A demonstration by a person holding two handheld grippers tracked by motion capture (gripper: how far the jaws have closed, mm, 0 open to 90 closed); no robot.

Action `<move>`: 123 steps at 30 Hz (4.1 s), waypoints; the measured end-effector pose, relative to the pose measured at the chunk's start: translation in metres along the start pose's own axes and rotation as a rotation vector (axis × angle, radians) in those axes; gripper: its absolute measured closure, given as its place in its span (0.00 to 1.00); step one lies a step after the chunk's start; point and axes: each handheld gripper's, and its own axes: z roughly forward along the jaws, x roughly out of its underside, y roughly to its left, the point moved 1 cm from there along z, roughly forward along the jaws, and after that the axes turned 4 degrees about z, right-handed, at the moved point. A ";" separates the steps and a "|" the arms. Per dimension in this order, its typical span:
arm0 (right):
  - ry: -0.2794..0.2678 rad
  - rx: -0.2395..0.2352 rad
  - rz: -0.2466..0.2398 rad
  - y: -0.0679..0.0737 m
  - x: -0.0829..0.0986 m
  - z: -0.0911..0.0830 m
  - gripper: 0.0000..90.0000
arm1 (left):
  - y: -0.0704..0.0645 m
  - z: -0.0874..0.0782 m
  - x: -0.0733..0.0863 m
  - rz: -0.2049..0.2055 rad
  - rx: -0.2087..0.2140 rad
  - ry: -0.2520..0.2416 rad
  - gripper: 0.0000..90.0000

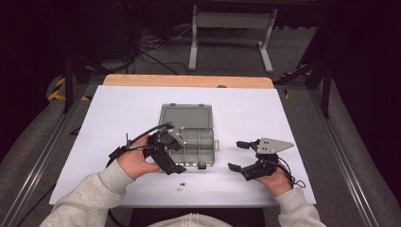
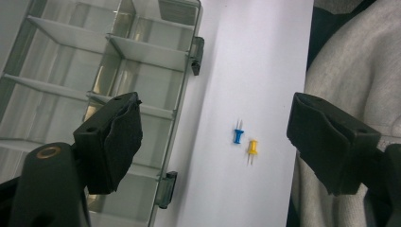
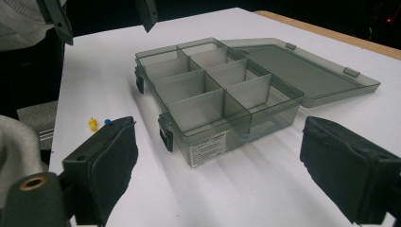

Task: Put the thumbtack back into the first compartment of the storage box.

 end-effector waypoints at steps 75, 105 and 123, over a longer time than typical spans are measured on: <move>0.016 -0.018 -0.004 0.001 0.002 0.002 0.14 | -0.024 0.075 0.016 -0.001 0.063 0.155 0.58; 0.020 -0.027 -0.008 0.002 0.002 0.003 0.14 | -0.023 0.078 0.017 0.030 0.012 0.197 0.90; 0.015 -0.025 -0.005 0.002 0.002 0.003 0.14 | -0.022 0.061 0.011 0.034 -0.013 0.171 0.91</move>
